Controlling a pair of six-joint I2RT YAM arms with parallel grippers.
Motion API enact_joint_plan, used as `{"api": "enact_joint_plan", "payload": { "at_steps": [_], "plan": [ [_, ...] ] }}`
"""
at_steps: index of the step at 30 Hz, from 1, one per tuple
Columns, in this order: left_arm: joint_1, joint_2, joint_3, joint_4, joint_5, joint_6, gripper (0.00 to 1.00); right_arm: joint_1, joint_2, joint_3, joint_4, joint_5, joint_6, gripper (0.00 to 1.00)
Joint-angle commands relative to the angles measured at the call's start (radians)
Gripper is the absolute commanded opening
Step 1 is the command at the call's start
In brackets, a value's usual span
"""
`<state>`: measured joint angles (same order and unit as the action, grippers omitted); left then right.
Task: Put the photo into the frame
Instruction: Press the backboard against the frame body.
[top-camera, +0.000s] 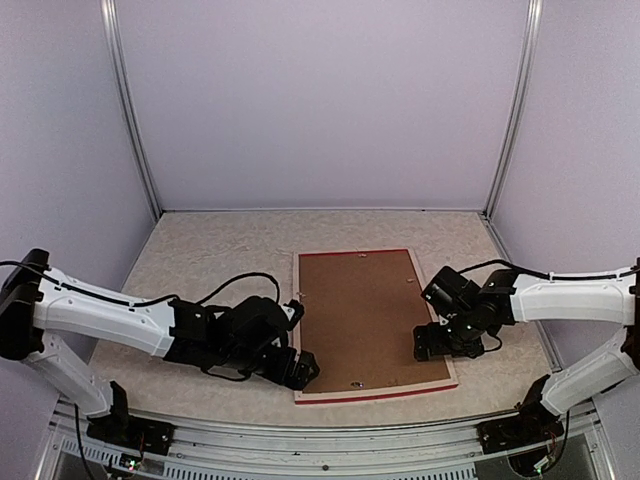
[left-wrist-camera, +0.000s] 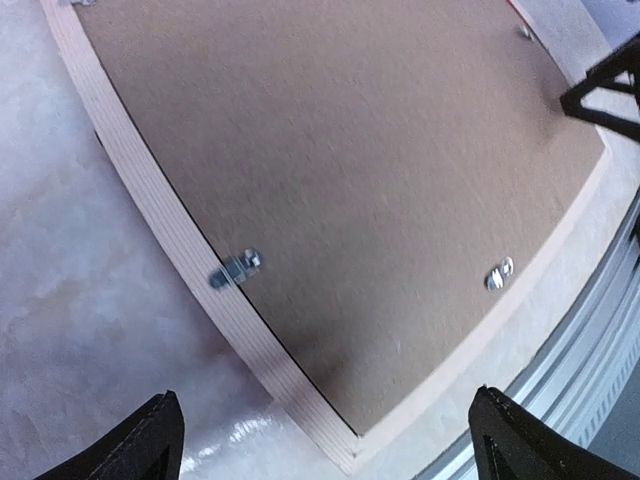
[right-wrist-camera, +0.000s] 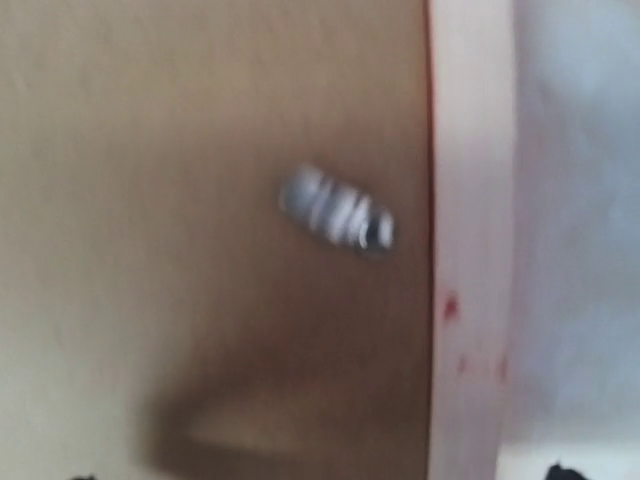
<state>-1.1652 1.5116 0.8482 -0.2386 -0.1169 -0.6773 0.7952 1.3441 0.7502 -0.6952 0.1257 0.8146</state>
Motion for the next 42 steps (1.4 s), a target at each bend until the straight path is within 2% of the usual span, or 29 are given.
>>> {"api": "enact_joint_plan", "payload": {
  "at_steps": [1,11,17,22,32,42],
  "plan": [
    [-0.113,-0.023,-0.050,-0.015,-0.093,0.016,0.99,0.062,-0.073,-0.019,-0.104,0.038,0.128,1.00],
    [-0.212,0.064,-0.029,-0.022,-0.118,-0.001,0.99,0.179,-0.154,-0.090,-0.144,0.012,0.247,0.99],
    [-0.207,0.133,0.033,-0.045,-0.153,0.000,0.98,0.191,-0.158,-0.134,-0.111,-0.003,0.250,0.96],
    [-0.202,0.200,0.076,-0.055,-0.150,0.000,0.92,0.191,-0.172,-0.154,-0.088,-0.007,0.244,0.93],
    [-0.172,0.193,0.049,-0.021,-0.124,-0.013,0.83,0.191,-0.176,-0.173,-0.067,0.015,0.261,0.90],
    [-0.142,0.193,0.038,-0.018,-0.128,-0.021,0.78,0.191,-0.151,-0.155,-0.035,0.055,0.271,0.89]
  ]
}}
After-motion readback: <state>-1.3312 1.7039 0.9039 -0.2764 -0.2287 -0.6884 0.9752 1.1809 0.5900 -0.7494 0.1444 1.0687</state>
